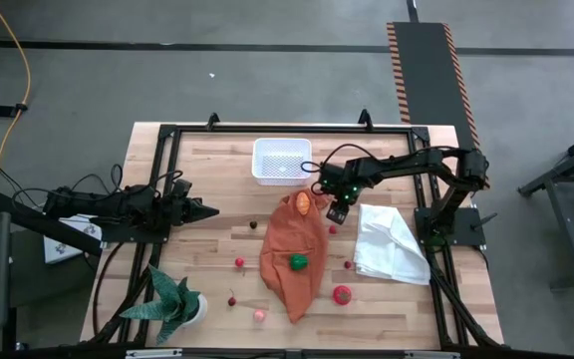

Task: Pick and placing Produce into tupperware
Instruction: Put the top pink peach into the white basket

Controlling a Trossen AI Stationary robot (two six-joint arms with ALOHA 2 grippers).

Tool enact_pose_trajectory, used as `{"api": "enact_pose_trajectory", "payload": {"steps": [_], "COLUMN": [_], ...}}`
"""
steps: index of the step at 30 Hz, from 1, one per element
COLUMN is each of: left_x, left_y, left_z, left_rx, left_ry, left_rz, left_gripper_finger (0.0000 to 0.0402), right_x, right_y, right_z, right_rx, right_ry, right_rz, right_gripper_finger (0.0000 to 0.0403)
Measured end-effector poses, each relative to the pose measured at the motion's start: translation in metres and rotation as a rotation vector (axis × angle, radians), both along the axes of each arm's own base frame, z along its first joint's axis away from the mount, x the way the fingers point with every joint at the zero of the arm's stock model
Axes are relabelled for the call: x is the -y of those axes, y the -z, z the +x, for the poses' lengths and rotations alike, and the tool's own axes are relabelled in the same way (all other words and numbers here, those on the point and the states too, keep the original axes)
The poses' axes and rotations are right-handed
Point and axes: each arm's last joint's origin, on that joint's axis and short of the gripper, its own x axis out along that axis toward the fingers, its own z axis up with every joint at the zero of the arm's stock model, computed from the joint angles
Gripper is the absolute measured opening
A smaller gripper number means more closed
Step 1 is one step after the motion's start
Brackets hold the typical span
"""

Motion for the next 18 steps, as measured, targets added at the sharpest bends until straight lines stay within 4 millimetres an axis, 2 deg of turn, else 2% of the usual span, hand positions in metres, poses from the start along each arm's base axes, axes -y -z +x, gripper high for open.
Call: {"api": "enact_pose_trajectory", "payload": {"steps": [6,18], "left_x": [0.000,0.000], "left_y": [0.000,0.000], "left_z": [0.000,0.000], "left_rx": [0.000,0.000], "left_ry": [0.000,0.000], "left_rz": [0.000,0.000], "left_gripper_finger": [0.0001,0.0001], "right_x": [0.003,0.013], "right_y": [-0.015,-0.077], "right_z": [0.012,0.046], "right_rx": [0.052,0.235], "right_ry": [0.009,-0.028], "right_rz": [-0.005,-0.066], "right_gripper_finger": [0.0134,0.0134]}}
